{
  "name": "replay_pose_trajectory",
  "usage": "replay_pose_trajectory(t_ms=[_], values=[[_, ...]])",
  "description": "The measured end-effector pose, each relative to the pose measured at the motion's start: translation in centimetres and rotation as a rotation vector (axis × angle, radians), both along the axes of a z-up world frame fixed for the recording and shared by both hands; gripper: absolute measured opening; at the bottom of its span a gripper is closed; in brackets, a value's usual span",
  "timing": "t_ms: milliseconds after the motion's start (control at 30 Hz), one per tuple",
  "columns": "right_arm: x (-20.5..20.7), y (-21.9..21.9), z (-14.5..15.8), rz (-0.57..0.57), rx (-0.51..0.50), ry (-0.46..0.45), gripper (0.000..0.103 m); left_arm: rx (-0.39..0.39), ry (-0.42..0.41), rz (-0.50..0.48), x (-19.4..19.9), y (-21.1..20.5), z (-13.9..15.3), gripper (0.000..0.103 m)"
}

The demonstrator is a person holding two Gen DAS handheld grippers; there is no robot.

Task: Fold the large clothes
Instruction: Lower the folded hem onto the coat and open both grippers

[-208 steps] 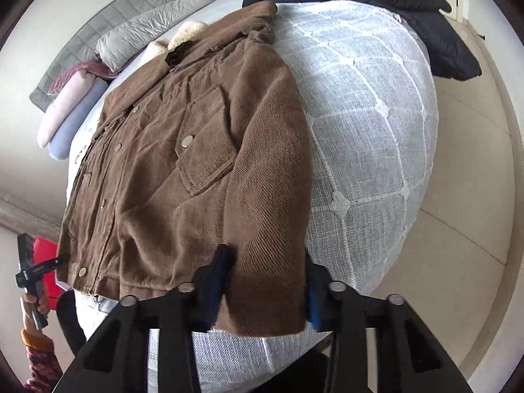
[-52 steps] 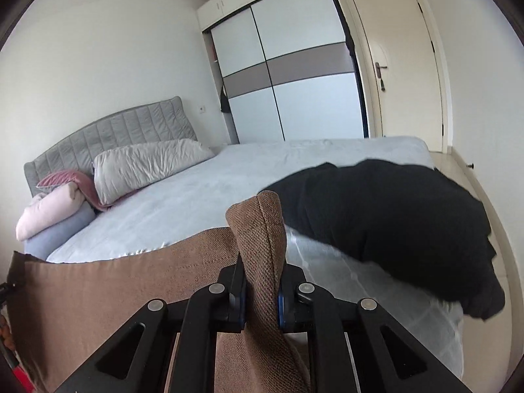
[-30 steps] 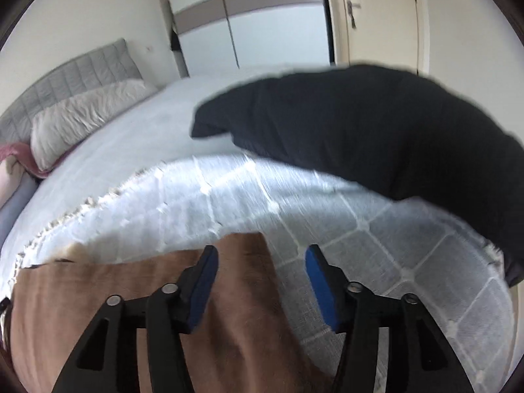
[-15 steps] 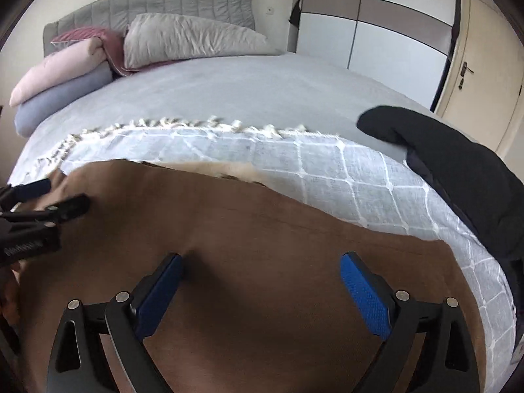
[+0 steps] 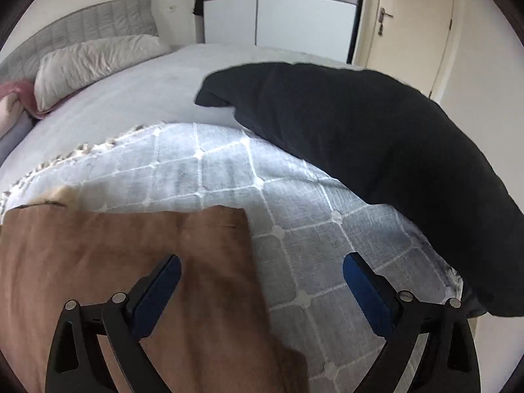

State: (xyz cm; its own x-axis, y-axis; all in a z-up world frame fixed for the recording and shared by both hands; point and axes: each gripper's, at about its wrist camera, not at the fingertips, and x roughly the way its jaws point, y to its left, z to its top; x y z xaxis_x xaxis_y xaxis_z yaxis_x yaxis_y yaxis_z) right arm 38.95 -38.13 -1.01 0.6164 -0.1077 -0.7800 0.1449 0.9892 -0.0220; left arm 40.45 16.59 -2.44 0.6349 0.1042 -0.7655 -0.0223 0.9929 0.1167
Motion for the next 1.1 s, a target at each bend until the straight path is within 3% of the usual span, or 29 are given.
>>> replay_pose_trajectory(t_ms=[100, 200, 300, 433, 600, 733, 833, 967, 1100], values=[[-3.0, 3.5, 1.8, 0.089, 0.035, -0.045, 0.1, -0.069, -0.04, -0.11, -4.4, -4.4, 1.3, 0.099], [-5.4, 9.0, 2.6, 0.202, 0.037, -0.05, 0.1, -0.115, -0.021, -0.178, -7.7, -8.4, 0.9, 0.099], [-8.5, 13.3, 2.3, 0.291, 0.033, -0.053, 0.1, -0.134, 0.0, -0.211, -10.2, -11.2, -0.1, 0.099], [-11.5, 16.3, 1.3, 0.329, 0.068, -0.036, 0.1, -0.128, 0.033, -0.247, -13.2, -13.4, -1.0, 0.099], [-14.1, 18.1, 0.5, 0.334, 0.097, 0.002, 0.1, -0.185, 0.065, -0.18, -14.9, -12.8, -2.3, 0.099], [-14.9, 18.4, -1.2, 0.326, 0.118, 0.036, 0.1, -0.202, 0.002, -0.135, -16.8, -12.2, -3.0, 0.099], [-15.7, 18.2, -1.9, 0.288, 0.153, -0.003, 0.103, -0.203, -0.045, -0.131, -17.9, -12.0, -3.8, 0.102], [-15.7, 18.1, -2.6, 0.283, 0.176, -0.017, 0.103, -0.204, -0.011, -0.146, -17.1, -11.6, -3.8, 0.102], [-16.0, 16.5, -2.4, 0.314, 0.2, -0.006, 0.103, -0.206, -0.011, -0.022, -17.1, -6.8, -3.6, 0.102]])
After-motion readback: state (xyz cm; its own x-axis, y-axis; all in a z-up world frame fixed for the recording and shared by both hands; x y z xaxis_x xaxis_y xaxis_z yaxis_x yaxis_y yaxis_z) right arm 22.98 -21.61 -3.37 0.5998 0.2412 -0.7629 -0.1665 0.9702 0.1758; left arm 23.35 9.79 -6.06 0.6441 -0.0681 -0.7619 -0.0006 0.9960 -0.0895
